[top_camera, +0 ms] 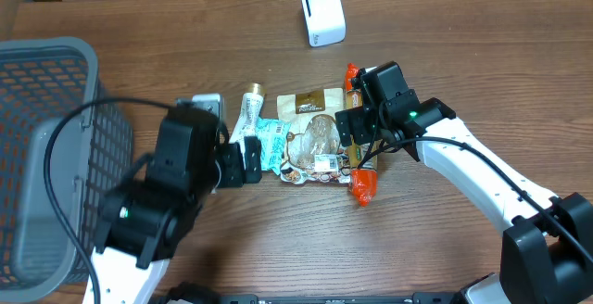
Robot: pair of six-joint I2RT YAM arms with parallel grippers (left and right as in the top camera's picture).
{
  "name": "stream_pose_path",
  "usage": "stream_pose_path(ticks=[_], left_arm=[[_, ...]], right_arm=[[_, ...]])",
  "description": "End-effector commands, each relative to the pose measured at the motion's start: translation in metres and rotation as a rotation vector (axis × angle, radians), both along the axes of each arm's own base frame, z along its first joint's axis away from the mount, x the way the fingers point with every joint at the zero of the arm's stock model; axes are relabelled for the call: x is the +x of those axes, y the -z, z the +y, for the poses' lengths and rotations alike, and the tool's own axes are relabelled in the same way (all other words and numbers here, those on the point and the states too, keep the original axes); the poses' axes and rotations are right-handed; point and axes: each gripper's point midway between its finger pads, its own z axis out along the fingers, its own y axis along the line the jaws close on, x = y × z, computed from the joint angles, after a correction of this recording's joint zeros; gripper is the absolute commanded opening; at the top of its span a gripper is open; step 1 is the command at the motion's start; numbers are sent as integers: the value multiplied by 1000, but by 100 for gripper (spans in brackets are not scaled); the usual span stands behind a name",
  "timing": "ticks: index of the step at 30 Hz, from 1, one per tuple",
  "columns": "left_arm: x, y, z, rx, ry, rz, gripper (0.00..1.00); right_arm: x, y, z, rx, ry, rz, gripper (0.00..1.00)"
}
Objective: Scan the item barcode
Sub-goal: 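Move the right gripper over the spaghetti pack and lower onto it, then grasp the spaghetti pack with the right gripper and lift it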
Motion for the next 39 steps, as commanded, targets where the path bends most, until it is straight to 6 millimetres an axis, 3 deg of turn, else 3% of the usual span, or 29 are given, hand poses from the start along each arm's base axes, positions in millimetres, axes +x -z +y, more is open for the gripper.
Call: stream_pose_path(ticks=[1,6,15,23,29,33,39], left_arm=[[-4,15,6,8,-32,5,100],[-12,22,22,-25,-163,-41,100],[-31,42,29,-63,-180,-108,100],[-31,47,29,-53,-180,-85,100],[-31,50,29,-48,-178,-70,100],[-31,51,29,-46,-178,-64,100],[-31,52,29,-44,-178,-62,100]], right_arm=[[10,-11,4,17,-4,-31,97],[10,-10,4,16,-4,-29,97],[11,6,4,-3,-12,0,98],[17,10,7,-3,-24,-18,97],[20,30,5,-56,-67,-4,97],[25,38,-8,-142,-55,-20,92],[24,40,-11,-158,-47,-15,82]])
